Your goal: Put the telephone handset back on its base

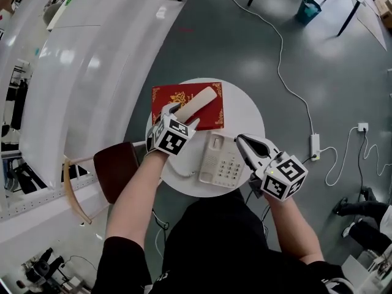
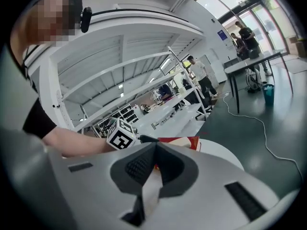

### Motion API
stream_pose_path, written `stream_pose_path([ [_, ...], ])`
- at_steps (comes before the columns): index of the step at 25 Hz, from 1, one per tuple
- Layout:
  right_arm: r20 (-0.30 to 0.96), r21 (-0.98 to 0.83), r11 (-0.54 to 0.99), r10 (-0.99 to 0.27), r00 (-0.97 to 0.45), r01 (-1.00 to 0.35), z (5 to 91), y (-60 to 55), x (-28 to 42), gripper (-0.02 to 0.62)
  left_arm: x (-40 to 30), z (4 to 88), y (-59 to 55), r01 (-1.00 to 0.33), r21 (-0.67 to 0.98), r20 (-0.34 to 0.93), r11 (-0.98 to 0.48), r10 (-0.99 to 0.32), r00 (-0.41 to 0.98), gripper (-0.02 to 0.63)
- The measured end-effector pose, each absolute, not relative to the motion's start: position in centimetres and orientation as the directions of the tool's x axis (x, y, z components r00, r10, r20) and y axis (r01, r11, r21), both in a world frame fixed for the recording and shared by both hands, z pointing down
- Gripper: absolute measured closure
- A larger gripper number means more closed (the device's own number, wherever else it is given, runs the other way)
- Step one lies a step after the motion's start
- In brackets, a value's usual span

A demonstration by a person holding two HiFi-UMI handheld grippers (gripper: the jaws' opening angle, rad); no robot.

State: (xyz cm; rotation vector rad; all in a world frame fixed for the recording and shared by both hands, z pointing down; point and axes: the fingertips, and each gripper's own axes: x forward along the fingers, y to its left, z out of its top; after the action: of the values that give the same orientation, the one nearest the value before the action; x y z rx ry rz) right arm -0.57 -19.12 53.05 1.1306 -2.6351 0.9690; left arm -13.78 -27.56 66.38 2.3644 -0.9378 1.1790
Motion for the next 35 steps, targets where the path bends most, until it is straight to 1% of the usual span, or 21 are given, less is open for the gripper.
stream_pose_path([
  [4,0.359,-0.522,0.49,-0.616,-0.701,-0.698,54.2,-18.6,0.6,0.589,-13.5,68.7,-28.4,-0.658,-0.014,0.838,-0.753,-0.368,0.403,0.293],
  [12,0.376,-0.53,0.461,-0.625,-0.684,-0.712,55.3,-18.0,2.3,0.589,-12.7,71.5,-29.0,-0.622,0.001,0.879,-0.783,-0.296,0.374,0.291],
  [17,0.378,-0.539,0.45,-0.626,-0.682,-0.712,55.7,-17.7,2.9,0.589,-12.5,73.1,-29.2,-0.624,0.023,0.899,-0.781,-0.257,0.354,0.295],
  [24,0.378,-0.555,0.436,-0.626,-0.682,-0.708,56.3,-17.8,3.6,0.589,-12.3,73.6,-29.5,-0.617,0.043,0.909,-0.785,-0.227,0.351,0.302],
  [28,0.376,-0.559,0.439,-0.621,-0.687,-0.703,56.4,-17.7,3.6,0.589,-12.2,74.1,-29.1,-0.606,0.071,0.922,-0.793,-0.179,0.342,0.302],
  [31,0.378,-0.563,0.438,-0.617,-0.69,-0.701,56.7,-17.6,3.4,0.589,-12.2,74.1,-29.3,-0.6,0.071,0.924,-0.796,-0.174,0.339,0.318],
  [35,0.378,-0.57,0.44,-0.61,-0.697,-0.694,56.8,-17.4,3.2,0.589,-12.1,73.9,-29.4,-0.586,0.042,0.921,-0.809,-0.196,0.336,0.391],
])
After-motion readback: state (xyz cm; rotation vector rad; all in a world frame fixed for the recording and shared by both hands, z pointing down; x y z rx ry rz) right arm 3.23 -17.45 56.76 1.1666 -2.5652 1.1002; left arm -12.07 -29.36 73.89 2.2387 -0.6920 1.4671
